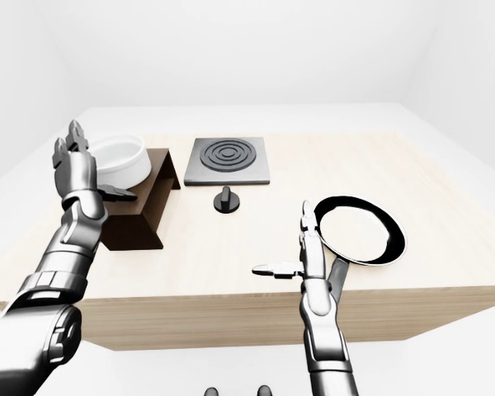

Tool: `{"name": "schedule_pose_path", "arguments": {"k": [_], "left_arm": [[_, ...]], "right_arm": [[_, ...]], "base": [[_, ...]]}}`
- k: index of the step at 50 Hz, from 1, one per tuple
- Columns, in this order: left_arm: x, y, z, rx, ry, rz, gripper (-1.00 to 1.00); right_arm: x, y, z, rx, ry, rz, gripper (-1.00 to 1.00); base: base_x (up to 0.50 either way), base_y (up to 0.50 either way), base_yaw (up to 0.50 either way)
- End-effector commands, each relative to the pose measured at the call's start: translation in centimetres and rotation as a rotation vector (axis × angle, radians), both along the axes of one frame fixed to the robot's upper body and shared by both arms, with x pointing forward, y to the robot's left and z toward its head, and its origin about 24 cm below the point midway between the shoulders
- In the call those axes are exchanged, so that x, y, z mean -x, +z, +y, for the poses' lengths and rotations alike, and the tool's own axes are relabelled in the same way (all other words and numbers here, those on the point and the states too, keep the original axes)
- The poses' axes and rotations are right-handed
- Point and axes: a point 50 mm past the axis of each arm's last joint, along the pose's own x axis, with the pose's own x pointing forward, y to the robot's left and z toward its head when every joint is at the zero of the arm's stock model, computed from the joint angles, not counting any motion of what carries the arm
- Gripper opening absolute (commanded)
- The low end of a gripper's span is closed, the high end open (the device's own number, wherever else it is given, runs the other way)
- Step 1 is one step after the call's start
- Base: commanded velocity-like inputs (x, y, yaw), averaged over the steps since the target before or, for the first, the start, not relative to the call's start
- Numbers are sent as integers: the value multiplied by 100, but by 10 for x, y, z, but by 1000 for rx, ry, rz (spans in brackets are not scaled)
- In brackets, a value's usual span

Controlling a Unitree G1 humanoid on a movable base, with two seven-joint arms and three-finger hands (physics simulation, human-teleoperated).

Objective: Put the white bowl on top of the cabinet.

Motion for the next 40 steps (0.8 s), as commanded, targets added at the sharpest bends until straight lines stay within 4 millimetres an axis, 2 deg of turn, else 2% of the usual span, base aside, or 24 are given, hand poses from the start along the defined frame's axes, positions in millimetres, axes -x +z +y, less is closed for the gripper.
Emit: {"name": "schedule_pose_path", "arguments": {"k": [1,5,13,23,32,36,37,40], "left_arm": [[9,8,-12,-39,-75,-51,100],[30,17,-31,-138,-189,-84,100],[58,25,-54,-293,-234,-111,100],[89,19,-68,-288,-226,-170,100],[115,15,-77,-141,-232,-278,100],[126,19,-76,-35,-243,-348,100],[129,16,-79,33,-305,-315,100],[134,12,-84,94,-356,-298,100]], "right_arm": [[-1,-1,1,3,0,2,100],[-1,-1,1,4,0,3,100],[-2,-2,2,6,-2,4,100],[-6,0,3,2,-4,3,100],[-20,14,4,2,-16,-10,100],[-26,30,5,12,-30,-38,100],[-27,37,6,13,-34,-66,100],[-31,47,7,13,-36,-104,100]], "base": [[0,0,0],[0,0,0],[0,0,0],[0,0,0],[0,0,0],[0,0,0],[0,0,0],[0,0,0]]}}
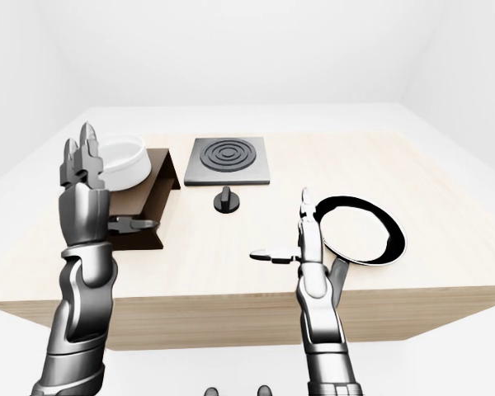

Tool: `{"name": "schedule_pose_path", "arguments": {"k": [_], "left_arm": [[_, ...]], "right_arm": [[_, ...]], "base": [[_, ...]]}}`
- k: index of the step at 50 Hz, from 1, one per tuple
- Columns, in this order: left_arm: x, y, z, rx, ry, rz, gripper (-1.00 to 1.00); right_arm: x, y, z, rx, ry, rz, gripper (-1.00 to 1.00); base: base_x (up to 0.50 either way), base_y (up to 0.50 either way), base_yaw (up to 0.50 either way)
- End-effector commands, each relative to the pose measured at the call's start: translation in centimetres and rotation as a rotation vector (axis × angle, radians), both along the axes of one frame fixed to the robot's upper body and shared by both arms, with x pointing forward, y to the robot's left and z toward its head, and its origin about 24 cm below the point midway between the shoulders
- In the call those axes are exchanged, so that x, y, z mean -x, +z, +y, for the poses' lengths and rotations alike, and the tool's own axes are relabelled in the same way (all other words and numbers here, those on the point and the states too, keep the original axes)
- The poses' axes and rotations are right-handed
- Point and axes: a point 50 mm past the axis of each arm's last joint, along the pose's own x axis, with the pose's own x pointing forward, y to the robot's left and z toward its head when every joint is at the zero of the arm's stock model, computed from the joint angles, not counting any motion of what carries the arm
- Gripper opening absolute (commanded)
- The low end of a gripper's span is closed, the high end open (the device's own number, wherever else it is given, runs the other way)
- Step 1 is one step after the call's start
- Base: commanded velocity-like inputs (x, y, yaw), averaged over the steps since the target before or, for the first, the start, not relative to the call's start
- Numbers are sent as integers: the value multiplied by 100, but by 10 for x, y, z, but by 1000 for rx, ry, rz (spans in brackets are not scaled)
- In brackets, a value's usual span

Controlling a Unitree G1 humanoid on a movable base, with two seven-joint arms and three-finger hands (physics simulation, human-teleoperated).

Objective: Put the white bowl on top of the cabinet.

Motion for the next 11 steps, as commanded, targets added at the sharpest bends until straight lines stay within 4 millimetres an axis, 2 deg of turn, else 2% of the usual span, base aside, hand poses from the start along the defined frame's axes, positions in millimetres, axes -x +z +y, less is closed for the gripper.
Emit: {"name": "schedule_pose_path", "arguments": {"k": [1,3,5,11], "left_arm": [[29,-2,-10,194,-122,-12,100],[29,-2,-10,194,-123,-12,100],[38,-8,-17,275,-221,40,100],[45,-16,-26,362,-348,114,100]], "right_arm": [[-12,30,4,8,-17,-89,100],[-12,30,4,8,-17,-89,100],[-15,47,6,1,-20,-157,100],[-13,67,9,-3,-22,-244,100]], "base": [[0,0,0],[0,0,0],[0,0,0],[0,0,0]]}}
